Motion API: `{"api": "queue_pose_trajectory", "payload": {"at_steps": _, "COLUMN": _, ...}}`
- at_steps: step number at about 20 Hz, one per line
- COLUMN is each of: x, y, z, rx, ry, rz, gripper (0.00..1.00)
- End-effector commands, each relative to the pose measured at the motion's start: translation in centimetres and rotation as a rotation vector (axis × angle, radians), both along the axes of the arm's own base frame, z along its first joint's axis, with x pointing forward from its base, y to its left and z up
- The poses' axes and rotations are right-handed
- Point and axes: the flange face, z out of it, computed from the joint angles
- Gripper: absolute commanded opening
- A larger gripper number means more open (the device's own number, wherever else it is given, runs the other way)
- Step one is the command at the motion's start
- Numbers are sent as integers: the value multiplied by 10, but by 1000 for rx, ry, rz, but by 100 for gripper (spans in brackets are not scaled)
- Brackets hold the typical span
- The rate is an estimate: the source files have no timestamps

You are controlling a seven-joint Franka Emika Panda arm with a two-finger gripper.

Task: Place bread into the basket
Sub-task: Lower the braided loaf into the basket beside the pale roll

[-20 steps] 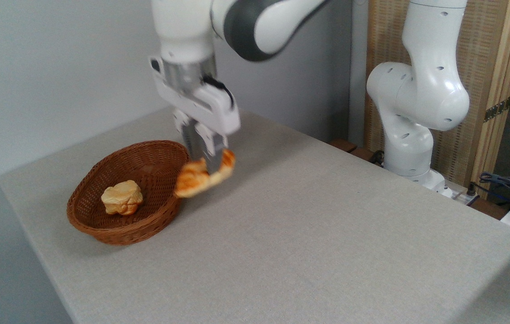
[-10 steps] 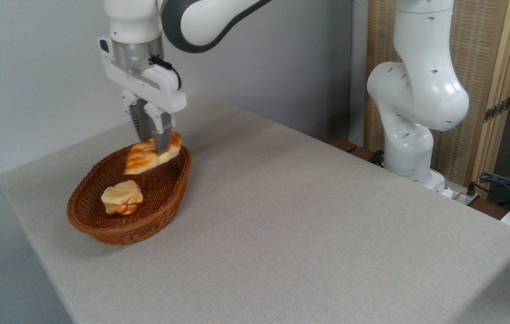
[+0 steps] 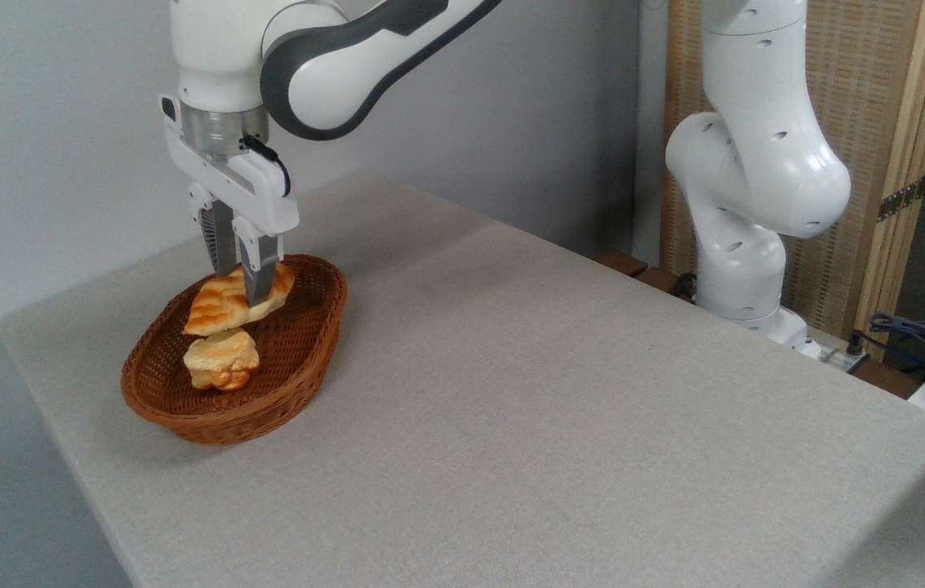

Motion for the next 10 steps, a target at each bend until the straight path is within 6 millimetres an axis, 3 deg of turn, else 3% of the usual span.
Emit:
{"api": "queue_pose_trajectory", "payload": {"at_steps": 1, "x": 3, "y": 1, "z": -8, "rx": 43, "ry": 4, "rz": -3, "gripper": 100}}
{"api": "queue_pose_trajectory", "payload": {"at_steps": 10, "x": 3, "y": 3, "z": -12, "rx": 51, "ry": 23, "rz": 2, "gripper": 100}}
